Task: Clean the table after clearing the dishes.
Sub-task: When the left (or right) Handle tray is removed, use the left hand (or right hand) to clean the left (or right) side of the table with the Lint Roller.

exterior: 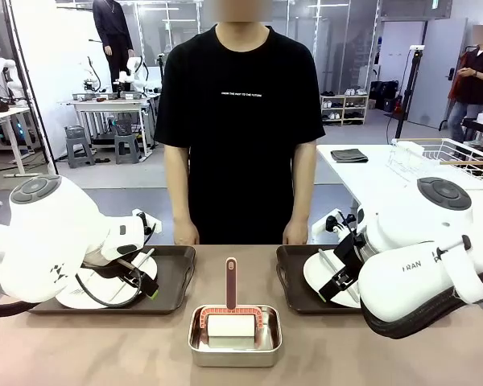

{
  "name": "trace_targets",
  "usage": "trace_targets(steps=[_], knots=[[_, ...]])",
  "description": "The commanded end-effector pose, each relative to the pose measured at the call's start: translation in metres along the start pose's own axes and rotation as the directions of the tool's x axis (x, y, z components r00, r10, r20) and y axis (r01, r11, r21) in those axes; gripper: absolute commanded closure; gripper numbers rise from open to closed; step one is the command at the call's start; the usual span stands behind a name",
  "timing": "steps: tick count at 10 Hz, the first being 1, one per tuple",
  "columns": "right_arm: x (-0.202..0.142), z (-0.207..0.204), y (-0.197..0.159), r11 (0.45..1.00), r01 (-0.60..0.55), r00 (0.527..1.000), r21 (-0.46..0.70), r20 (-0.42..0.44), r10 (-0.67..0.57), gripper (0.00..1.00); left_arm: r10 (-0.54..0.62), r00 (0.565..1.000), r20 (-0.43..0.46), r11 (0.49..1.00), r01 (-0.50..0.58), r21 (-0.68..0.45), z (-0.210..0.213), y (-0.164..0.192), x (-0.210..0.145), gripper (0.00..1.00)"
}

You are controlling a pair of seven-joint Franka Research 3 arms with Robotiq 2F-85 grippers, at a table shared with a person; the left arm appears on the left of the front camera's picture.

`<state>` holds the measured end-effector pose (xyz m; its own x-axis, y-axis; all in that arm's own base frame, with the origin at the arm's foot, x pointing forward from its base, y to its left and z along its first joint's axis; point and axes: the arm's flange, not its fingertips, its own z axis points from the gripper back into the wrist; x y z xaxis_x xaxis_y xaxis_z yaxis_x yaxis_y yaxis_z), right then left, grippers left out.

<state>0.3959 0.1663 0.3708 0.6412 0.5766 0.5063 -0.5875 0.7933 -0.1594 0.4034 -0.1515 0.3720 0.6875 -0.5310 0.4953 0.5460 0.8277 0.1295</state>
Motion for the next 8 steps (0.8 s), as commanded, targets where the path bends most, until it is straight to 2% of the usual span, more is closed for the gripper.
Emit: trace_targets(steps=[1, 4, 6, 8], knots=[[0.0, 0.0, 0.0, 1.0, 0.002, 1.0, 0.001, 0.0, -0.002, 0.0, 0.001, 1.0, 0.0, 1.0, -0.001, 0.0, 0.0, 0.0, 0.0, 0.0], [0.0, 0.0, 0.0, 1.0, 0.0, 1.0, 0.0, 0.0, 0.0, 0.0, 0.0, 1.0, 0.0, 1.0, 0.0, 0.0, 0.0, 0.0, 0.0, 0.0], [0.019, 0.034, -0.018, 0.993, 0.047, 0.998, 0.108, 0.029, -0.05, 0.0, -0.015, 0.999, -0.032, 0.999, 0.016, 0.029, 0.012, 0.019, 0.018, 0.0], [0.041, 0.076, -0.054, 0.945, 0.123, 0.992, 0.302, -0.012, -0.125, 0.0, 0.006, 0.997, -0.071, 0.998, -0.01, -0.063, 0.033, 0.05, 0.069, 0.0]])
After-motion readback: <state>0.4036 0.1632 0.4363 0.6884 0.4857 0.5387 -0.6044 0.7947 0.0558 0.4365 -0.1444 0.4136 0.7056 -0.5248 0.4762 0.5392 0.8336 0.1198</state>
